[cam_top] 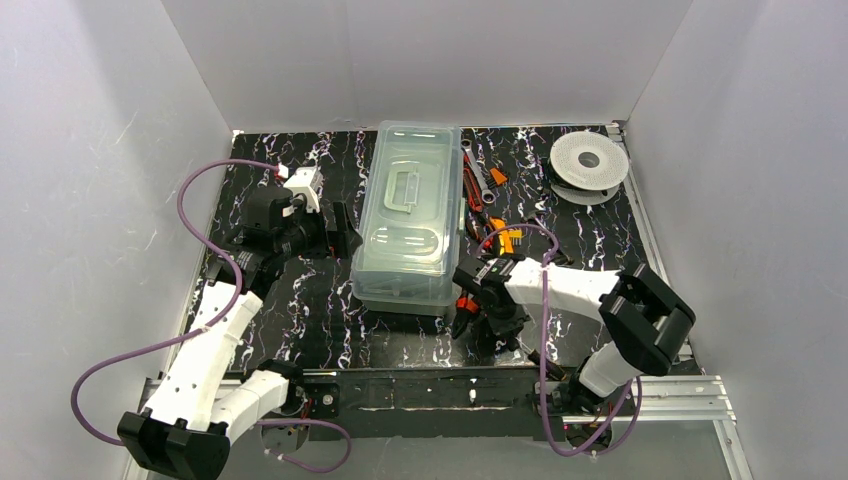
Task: Pack the tool kit
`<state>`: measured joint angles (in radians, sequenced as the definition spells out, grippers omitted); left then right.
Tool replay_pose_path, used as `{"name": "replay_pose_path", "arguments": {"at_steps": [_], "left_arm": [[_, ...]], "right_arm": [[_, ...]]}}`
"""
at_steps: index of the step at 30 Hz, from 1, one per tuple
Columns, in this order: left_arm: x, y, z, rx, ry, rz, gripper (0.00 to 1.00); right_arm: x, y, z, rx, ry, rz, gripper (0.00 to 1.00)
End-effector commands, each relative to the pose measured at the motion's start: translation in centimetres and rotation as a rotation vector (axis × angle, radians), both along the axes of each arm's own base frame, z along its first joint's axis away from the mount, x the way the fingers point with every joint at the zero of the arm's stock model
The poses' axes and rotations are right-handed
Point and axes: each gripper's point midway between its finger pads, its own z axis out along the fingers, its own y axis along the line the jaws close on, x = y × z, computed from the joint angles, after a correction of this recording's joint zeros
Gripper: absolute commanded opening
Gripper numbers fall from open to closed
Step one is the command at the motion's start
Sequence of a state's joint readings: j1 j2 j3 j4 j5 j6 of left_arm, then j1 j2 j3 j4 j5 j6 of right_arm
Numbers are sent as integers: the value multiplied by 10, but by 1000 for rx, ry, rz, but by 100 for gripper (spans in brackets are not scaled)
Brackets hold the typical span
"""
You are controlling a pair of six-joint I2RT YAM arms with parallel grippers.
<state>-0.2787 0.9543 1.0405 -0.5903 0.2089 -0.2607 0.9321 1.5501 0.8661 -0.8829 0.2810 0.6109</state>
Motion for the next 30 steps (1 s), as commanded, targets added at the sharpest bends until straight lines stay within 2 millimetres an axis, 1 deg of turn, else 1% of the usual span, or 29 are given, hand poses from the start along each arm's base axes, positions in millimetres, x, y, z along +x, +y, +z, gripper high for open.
{"name": "replay_pose_path", "arguments": {"at_steps": [1,6,11,17,21,24,26,27,28,29,30], "left_arm": [[0,5,6,22,-34,3,98],[1,5,7,24,-31,3,98],[0,4,5,19,-22,2,98],[1,3,5,19,-24,1,98],[2,2,4,16,-19,-5,98],[2,2,3,16,-18,-6,98],[2,2,4,18,-19,-2,98],[1,3,4,21,-18,-1,98],[1,4,3,23,-18,1,98],[1,5,3,27,-19,3,98],[1,5,3,29,-19,7,98]], "right_arm": [[23,13,19,91,-147,-80,1],[47,18,48,175,-293,-61,1],[77,20,76,279,-401,-60,1],[134,21,98,416,-460,-102,1],[172,23,112,411,-478,-125,1],[195,31,123,414,-492,-121,1],[202,35,121,410,-463,-119,3],[205,36,119,407,-445,-122,16],[205,36,116,403,-426,-124,35],[205,36,115,401,-417,-124,50],[205,36,114,399,-417,-131,61]]}}
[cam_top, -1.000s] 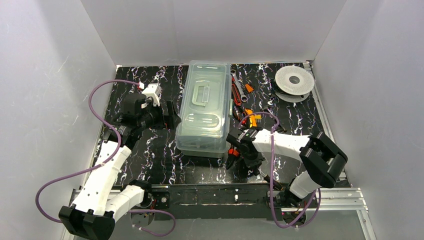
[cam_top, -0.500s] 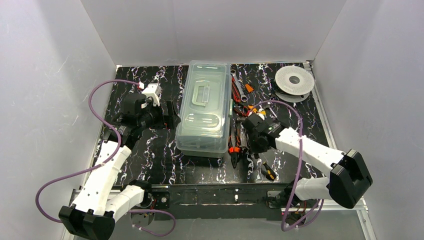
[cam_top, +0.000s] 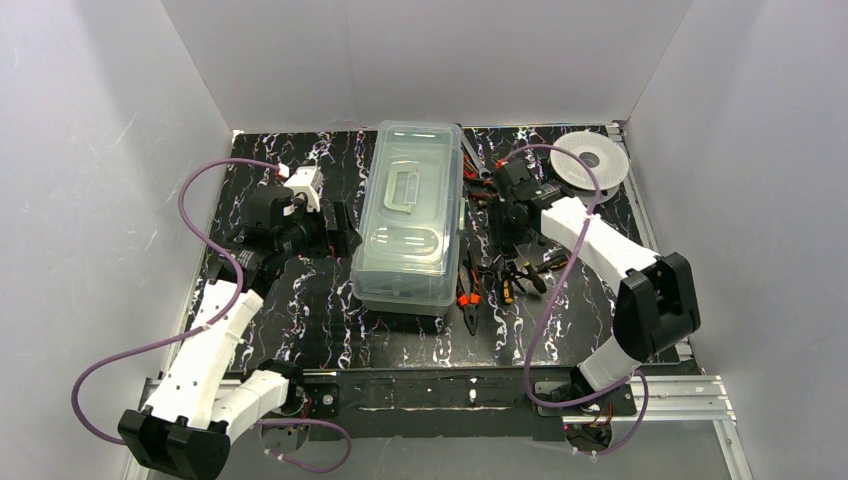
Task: Pack the tool kit
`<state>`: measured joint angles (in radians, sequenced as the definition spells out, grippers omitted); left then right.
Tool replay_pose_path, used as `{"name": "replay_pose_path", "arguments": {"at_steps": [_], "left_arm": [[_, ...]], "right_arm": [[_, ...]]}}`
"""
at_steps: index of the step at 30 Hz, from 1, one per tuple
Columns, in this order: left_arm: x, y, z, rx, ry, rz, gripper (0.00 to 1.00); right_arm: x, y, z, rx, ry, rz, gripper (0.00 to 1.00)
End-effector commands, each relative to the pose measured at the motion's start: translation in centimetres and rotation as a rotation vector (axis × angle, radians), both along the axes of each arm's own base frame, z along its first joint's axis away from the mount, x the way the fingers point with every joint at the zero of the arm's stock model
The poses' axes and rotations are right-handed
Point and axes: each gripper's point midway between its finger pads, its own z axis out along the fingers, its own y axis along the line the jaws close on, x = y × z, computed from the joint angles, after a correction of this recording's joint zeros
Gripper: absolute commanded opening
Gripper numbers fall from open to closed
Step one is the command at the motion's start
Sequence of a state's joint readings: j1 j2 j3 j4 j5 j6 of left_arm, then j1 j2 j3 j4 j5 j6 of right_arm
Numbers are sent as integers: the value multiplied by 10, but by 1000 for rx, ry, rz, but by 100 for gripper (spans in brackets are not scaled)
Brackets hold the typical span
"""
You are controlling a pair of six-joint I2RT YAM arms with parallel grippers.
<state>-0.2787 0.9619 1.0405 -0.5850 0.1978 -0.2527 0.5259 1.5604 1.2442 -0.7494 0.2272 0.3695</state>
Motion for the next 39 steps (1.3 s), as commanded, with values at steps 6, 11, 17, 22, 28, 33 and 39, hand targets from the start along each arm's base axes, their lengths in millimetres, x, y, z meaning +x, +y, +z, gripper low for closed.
{"name": "replay_pose_path", "arguments": {"at_steps": [6,11,17,22,28,33,39], "left_arm": [[0,2,5,12,-10,1,98],[6,-6,10,-18,4,-18,98],[18,-24,25,-93,17,-54,98],[37,-42,37,-160,44,-79,98],[70,-55,20,-189,145,-38,98],[89,-78,13,-275,210,-84,98],[101,-86,6,-298,209,-109,98]], "right_arm": [[31,20,36,127,-128,9,70],[34,16,59,173,-182,-12,82],[36,53,96,544,-238,53,87],[39,78,113,961,-281,101,88],[55,79,88,1263,-197,70,88],[66,84,63,1452,-154,77,89],[71,97,49,1594,-103,134,90]]}}
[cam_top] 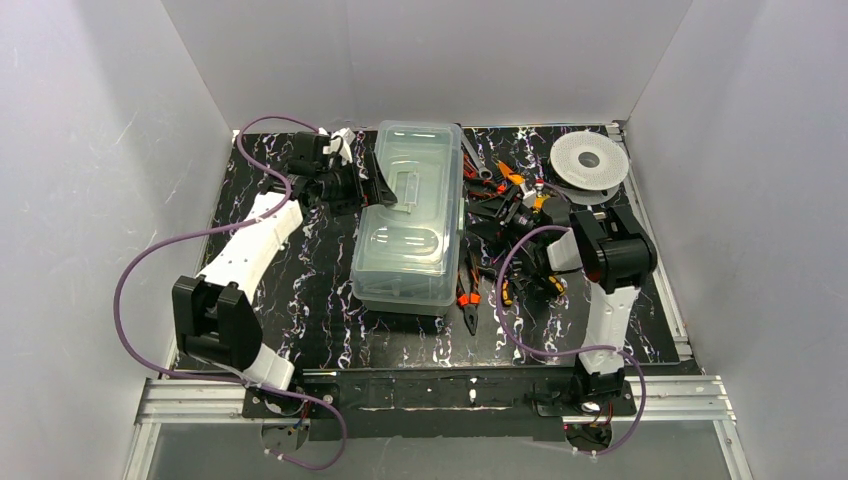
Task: Pack the tool kit
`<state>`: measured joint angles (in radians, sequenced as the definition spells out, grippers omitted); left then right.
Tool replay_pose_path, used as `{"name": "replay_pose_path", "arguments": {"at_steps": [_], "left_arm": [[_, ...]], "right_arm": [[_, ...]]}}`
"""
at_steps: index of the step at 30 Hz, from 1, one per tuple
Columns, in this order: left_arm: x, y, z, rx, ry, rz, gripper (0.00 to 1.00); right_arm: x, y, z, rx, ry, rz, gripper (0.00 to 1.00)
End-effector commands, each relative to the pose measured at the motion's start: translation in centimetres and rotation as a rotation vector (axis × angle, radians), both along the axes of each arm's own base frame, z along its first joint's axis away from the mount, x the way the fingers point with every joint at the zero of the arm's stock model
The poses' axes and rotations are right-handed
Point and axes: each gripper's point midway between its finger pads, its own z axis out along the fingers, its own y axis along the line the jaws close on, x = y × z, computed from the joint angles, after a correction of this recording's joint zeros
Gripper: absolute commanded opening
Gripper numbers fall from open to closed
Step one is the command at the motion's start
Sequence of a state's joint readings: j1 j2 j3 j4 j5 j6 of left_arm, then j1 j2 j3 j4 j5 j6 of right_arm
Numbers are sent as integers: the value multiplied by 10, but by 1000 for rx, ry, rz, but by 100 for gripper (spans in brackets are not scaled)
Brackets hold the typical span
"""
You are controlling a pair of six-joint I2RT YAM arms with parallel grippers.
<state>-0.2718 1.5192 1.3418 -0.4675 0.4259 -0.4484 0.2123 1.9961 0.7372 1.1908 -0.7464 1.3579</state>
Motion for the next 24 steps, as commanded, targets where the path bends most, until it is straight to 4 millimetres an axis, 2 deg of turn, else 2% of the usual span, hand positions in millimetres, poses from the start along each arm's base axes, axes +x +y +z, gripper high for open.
{"name": "replay_pose_path", "arguments": {"at_steps": [1,7,11,14,17,18,21,24], "left_arm": [[4,-16,26,-81,-54,-56,98],[-1,-20,-6,-68,19,-105,98],[-6,-31,-16,-132,39,-158,95],[-9,-35,-16,-162,55,-182,90],[-11,-32,-16,-144,39,-178,90],[-11,-31,-14,-138,29,-175,90],[-12,-27,-7,-120,-8,-167,90],[-13,-21,-6,-84,-30,-156,90]], "right_arm": [[-11,18,55,166,-221,120,90],[-24,33,66,157,-293,169,90],[-32,50,70,174,-289,217,86],[-34,57,70,186,-269,224,69],[-34,57,73,207,-227,230,39],[-34,57,74,209,-214,233,35],[-34,55,72,170,-176,228,30],[-31,55,59,50,-137,208,25]]}}
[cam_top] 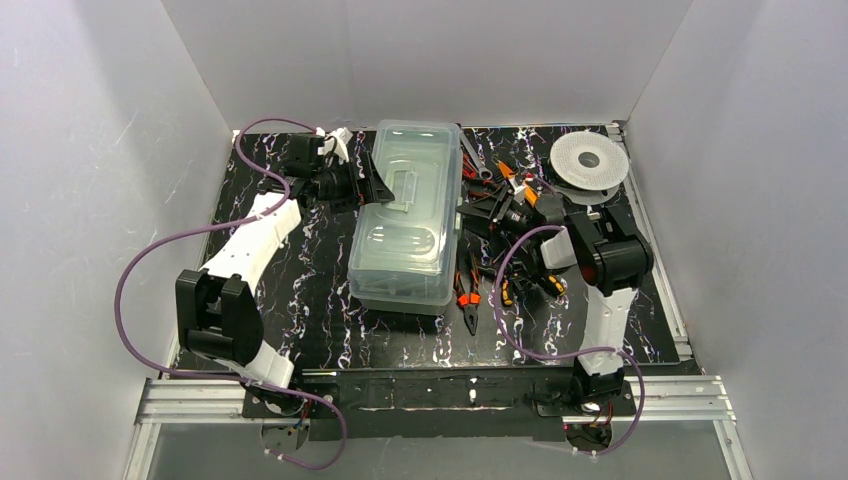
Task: Pack the tool kit
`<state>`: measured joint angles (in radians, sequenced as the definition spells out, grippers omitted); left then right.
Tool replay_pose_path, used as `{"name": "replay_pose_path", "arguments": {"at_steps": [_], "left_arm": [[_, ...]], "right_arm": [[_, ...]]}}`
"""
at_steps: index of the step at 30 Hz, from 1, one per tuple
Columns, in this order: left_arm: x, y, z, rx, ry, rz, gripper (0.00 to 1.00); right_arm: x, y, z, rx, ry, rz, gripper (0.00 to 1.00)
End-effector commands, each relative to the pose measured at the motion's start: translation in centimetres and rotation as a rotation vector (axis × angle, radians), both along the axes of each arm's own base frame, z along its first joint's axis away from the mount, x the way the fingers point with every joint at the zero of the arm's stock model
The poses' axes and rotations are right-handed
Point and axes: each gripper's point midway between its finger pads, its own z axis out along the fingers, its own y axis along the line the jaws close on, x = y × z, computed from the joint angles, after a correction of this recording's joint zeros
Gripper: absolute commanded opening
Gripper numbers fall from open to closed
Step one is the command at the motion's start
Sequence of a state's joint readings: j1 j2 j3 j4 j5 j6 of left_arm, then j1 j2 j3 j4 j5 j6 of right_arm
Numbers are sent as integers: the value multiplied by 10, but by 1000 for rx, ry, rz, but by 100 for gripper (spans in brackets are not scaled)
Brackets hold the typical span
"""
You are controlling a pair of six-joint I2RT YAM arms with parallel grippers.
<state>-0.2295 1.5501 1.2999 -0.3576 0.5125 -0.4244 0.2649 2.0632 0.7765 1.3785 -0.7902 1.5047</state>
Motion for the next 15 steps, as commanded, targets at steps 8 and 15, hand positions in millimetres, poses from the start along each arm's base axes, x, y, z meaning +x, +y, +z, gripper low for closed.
{"name": "replay_pose_path", "arguments": {"at_steps": [8,15], "left_arm": [[-30,-21,9,-22,-19,-130,88],[-31,-15,15,3,-51,-116,89]], "right_arm": [[-11,16,20,-383,-83,29,13],[-15,8,34,-439,-141,14,59]]}}
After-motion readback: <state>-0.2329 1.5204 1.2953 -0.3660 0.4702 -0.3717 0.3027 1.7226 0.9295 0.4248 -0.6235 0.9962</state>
